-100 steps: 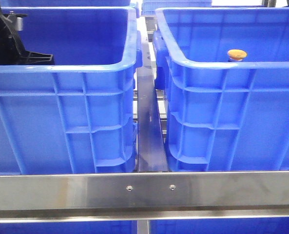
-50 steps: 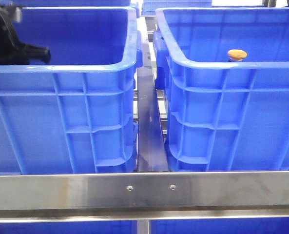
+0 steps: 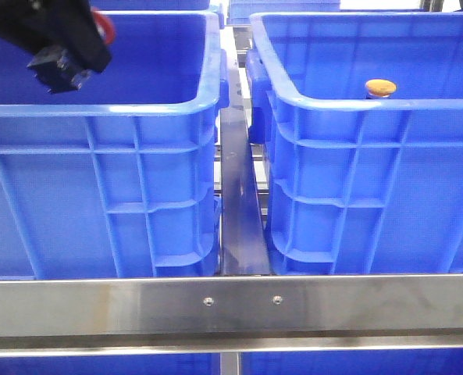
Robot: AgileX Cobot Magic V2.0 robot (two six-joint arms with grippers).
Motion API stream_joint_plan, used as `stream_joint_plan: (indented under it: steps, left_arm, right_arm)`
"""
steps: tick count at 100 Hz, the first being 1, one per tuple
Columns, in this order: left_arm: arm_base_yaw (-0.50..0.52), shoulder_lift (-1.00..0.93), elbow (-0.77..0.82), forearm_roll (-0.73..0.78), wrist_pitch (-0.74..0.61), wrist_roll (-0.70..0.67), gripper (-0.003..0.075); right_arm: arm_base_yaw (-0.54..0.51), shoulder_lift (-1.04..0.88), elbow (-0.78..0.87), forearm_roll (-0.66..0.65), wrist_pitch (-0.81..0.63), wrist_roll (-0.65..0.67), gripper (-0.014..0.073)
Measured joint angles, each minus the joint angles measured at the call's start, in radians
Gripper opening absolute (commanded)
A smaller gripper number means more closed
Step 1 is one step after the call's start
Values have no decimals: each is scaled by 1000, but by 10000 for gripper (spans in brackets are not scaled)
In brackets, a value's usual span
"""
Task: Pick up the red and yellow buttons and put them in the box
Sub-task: 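Lift the red button with the left gripper toward the right gripper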
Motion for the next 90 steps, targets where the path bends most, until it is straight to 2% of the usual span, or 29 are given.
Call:
stream_joint_plan:
  steps: [10, 17, 24, 39, 46, 57, 75, 90]
  left_arm:
    - [0, -13, 13, -188, 22, 215, 64]
    - [-2, -15, 13, -318, 44, 359, 64]
    - [-2, -15, 13, -434, 79, 495, 64]
    - [-2, -15, 13, -569, 149, 687, 64]
    - [-2, -15, 13, -587, 168, 716, 64]
    - [-11, -15, 13, -593, 175, 730, 64]
    - [-61, -3, 13, -593, 160, 739, 64]
    - [-93, 28, -2, -593, 159, 739, 64]
  right_arm:
    - [0, 0, 0, 0, 2, 0, -49]
    - [0, 0, 0, 2, 12, 0, 20]
    - [0, 0, -4, 9, 34, 0, 150]
    - [0, 30, -58, 32, 100, 0, 563]
    - [0, 61, -94, 50, 141, 0, 672]
    - [0, 125, -158, 95, 221, 0, 636]
    - [2, 243, -264, 186, 362, 0, 634]
    - [46, 326, -350, 245, 431, 0, 634]
